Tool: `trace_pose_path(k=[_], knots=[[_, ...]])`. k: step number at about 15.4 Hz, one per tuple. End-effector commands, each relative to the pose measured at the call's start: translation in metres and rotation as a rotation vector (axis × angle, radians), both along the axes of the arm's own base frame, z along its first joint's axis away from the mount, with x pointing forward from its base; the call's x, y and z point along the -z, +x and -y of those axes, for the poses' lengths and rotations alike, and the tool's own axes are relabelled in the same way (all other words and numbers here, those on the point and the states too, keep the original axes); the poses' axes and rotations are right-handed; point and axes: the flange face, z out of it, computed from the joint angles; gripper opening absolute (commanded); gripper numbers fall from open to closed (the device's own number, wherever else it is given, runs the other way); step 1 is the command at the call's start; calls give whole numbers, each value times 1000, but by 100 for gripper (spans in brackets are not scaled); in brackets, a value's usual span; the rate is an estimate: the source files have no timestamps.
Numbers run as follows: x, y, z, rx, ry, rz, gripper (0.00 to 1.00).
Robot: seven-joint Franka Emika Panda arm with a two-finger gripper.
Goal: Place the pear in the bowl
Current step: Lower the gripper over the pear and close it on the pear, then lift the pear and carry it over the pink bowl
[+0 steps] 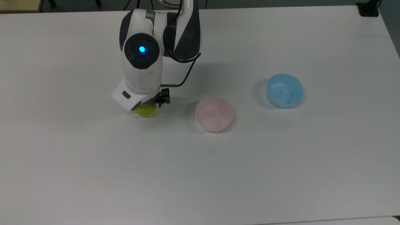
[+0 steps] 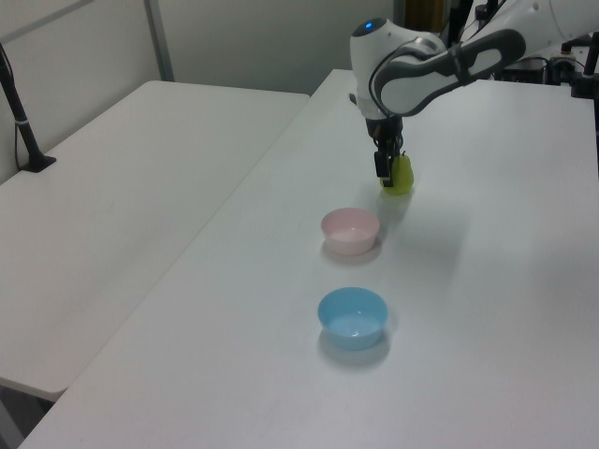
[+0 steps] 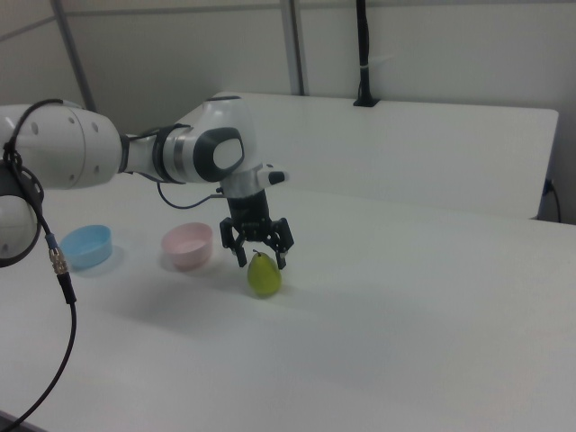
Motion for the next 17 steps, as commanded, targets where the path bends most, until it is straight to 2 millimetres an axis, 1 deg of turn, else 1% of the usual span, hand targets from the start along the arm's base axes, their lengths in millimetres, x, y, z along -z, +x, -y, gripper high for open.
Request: trace_pose_path(k=[1,2,4,5,6,8,9,10,11,13,14,17], knots=[[11,-2,2,-4,-7,4,95],[9,-3,2,-3,-6,-2,77],[5,-3,3,1,-5,0,50],[-3,-3,6,13,-5,12,37],[-10,-3,10,23,-3,18,35],[-31,-5,13,42,9,28,35],[-46,-5,11,48,24,42,35],[-56,-4,9,59,42,55,35],[-70,-1,4,91,57,86,35],[-84,4,-15,108,64,119,35],[-91,6,-37,105,85,135,36],[-98,7,-93,118,93,170,36]])
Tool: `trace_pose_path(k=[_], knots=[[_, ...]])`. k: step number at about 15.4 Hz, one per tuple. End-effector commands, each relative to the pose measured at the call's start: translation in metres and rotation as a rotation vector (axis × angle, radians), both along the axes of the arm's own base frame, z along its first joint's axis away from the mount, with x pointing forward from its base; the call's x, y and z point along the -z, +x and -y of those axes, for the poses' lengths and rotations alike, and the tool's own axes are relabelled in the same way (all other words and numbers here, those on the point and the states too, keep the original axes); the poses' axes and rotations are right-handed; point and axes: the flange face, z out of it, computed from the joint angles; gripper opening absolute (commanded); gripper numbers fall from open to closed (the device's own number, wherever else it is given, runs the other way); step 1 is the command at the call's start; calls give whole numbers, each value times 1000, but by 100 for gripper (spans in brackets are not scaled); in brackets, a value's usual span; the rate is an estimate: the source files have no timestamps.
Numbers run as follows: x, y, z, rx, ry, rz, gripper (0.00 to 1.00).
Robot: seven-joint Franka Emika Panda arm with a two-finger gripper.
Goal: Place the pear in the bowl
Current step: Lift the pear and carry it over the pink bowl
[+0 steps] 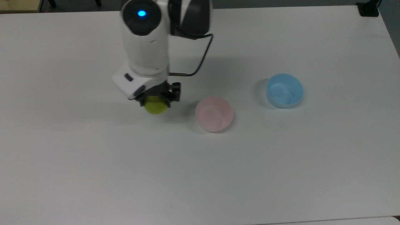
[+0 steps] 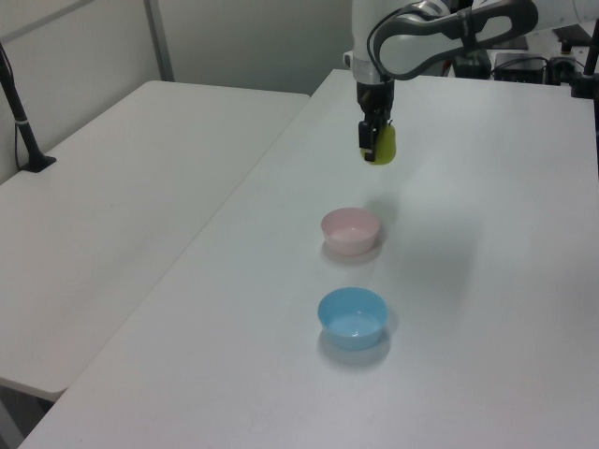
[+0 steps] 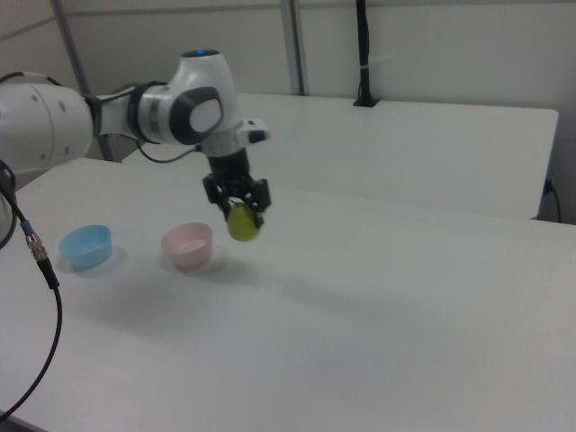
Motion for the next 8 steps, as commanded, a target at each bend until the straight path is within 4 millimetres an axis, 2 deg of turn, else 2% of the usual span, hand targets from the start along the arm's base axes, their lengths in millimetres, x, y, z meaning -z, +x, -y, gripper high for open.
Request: trace_pose_path(k=[1,4,6,8], knots=[[-14,-4,-70,18,7,23,37],[-9,-11,-121,-9,27,20,38],[0,-12,-145,-16,25,23,38],[12,-9,-155,-18,23,41,39]])
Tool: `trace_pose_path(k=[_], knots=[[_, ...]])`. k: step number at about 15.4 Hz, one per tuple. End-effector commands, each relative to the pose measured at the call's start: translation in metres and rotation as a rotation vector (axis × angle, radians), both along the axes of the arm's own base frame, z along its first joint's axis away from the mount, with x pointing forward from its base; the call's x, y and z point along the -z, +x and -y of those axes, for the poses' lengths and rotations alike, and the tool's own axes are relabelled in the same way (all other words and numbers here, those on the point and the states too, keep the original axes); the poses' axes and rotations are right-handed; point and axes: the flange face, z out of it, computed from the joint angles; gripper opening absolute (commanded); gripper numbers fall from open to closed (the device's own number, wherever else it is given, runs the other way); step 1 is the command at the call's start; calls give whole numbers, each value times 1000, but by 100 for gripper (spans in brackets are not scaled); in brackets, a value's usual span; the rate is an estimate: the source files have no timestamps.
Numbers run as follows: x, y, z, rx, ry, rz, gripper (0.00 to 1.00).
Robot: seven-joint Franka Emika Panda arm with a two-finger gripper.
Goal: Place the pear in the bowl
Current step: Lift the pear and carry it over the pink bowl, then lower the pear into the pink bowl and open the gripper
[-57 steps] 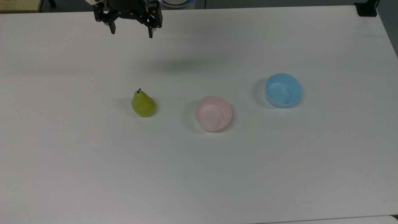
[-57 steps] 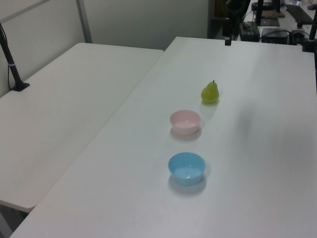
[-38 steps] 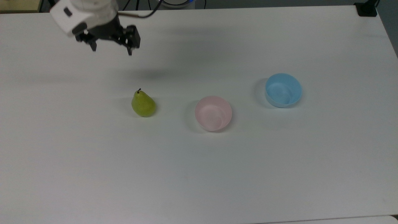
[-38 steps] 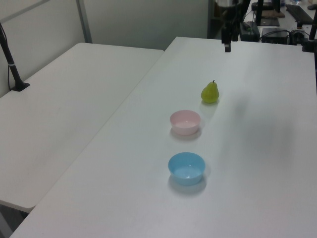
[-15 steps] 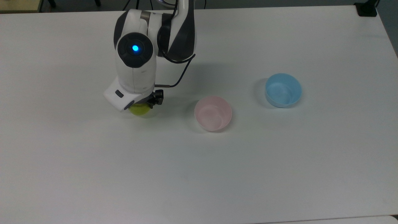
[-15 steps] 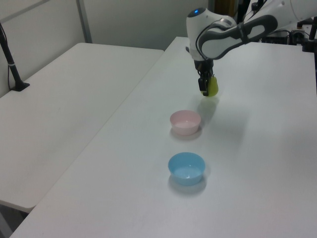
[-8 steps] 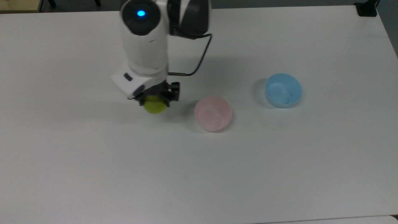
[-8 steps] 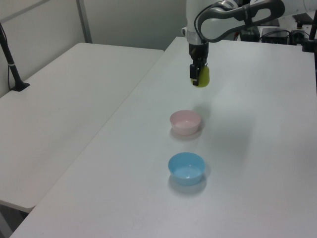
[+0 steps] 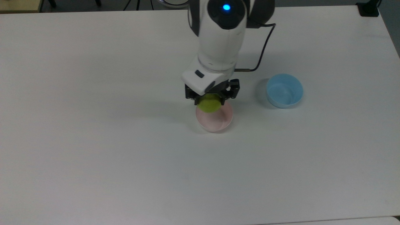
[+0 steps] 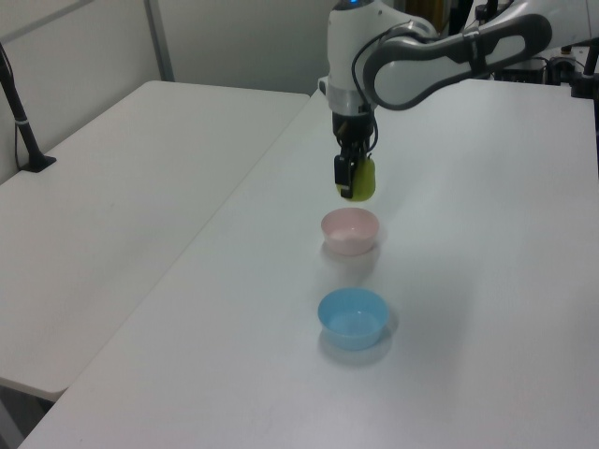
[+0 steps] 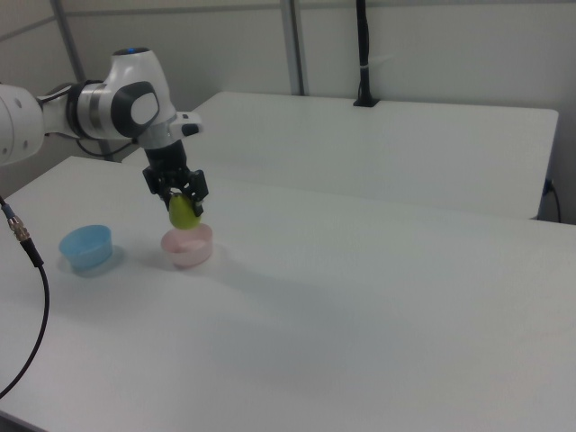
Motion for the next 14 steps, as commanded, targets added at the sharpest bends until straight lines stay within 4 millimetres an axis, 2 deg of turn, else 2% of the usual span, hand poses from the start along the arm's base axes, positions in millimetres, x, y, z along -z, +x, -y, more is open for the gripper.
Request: trace_pose_path(k=[1,3,4,5,6,8,12,14], knots=[[19,7,-12,12,1,20,40],[34,10,-13,7,-8,24,45],[38,10,-16,2,-10,25,54],[46,9,-22,-5,-17,17,68],[52,8,-27,-12,-22,10,77],[54,7,-29,-20,-25,7,100],[51,8,-25,-17,-24,6,100],[35,8,-19,-8,-13,21,100]])
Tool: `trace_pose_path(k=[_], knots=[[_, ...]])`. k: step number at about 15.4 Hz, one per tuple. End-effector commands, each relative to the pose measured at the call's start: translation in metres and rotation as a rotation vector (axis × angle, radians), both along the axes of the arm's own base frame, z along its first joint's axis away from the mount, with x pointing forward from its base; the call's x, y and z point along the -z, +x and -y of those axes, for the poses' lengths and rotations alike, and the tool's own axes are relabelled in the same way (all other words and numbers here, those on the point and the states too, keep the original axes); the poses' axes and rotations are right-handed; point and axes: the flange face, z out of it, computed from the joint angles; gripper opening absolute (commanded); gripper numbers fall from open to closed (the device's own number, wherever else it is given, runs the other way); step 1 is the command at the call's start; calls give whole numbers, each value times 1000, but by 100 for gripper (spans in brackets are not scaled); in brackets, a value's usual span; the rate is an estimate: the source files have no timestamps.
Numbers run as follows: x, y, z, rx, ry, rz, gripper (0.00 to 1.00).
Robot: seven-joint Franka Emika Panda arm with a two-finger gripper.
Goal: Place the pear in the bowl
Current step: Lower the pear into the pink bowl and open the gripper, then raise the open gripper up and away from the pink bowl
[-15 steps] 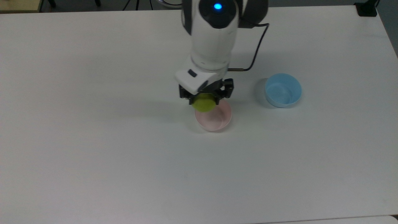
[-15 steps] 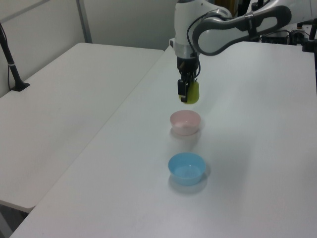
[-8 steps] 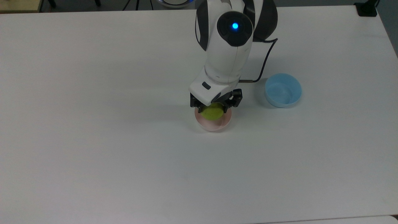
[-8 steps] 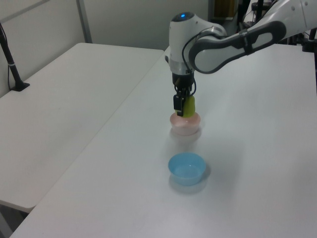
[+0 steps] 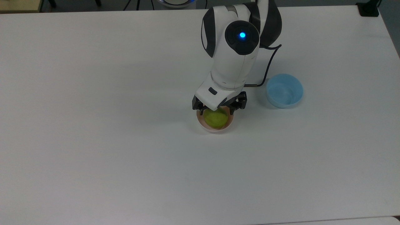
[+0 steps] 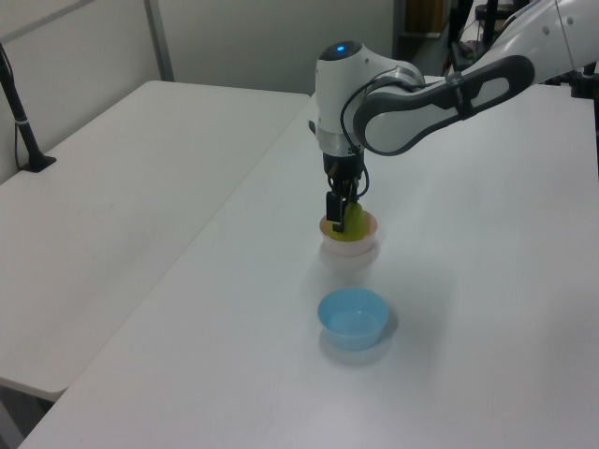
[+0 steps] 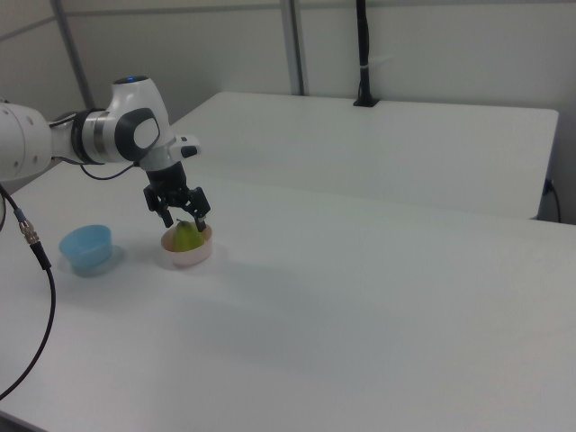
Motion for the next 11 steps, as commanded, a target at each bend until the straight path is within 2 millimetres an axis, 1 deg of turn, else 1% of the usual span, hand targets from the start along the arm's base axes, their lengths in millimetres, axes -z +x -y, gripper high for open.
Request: trace_pose_path(k=[1,2,4,7,9,11], knots=[[-42,-2,12,22,36,47,100],[-55,-6,22,36,50,48,100],[-94,-18,36,53,82,41,100],[-149,-39,91,93,80,18,100],[-172,-55,128,126,60,9,100],[-184,-69,158,154,25,-13,100]])
